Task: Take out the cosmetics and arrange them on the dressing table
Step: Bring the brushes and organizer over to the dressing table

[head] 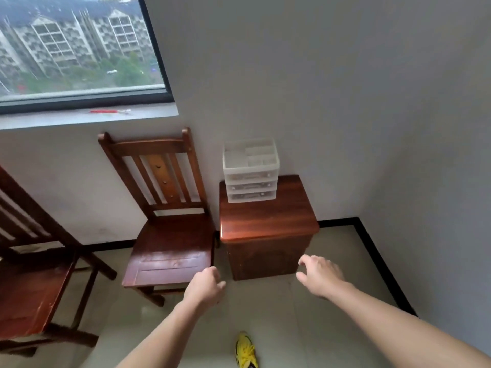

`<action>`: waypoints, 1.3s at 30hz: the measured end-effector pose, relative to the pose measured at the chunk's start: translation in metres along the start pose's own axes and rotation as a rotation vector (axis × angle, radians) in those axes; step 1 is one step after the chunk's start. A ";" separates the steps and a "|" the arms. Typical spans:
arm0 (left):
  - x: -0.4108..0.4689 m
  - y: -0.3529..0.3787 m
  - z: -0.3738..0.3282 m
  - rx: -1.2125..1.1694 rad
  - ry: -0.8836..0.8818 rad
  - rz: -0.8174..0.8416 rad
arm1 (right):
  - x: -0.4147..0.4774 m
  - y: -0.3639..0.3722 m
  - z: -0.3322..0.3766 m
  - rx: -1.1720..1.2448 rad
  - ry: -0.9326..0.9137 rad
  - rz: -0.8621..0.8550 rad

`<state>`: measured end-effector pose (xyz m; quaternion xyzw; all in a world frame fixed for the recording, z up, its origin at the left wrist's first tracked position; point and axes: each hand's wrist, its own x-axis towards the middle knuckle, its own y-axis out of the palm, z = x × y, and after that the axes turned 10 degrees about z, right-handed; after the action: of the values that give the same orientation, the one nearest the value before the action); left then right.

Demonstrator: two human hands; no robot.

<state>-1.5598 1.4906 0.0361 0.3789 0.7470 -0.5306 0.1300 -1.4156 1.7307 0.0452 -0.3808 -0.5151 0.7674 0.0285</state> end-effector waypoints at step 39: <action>0.374 -0.147 -0.122 -0.860 -0.204 0.136 | 0.414 -0.141 0.036 1.175 0.250 0.095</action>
<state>-1.8917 1.7369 -0.0355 0.2843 0.8564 -0.1967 0.3834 -1.7799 1.9495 -0.0632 -0.4114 0.0200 0.8733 0.2602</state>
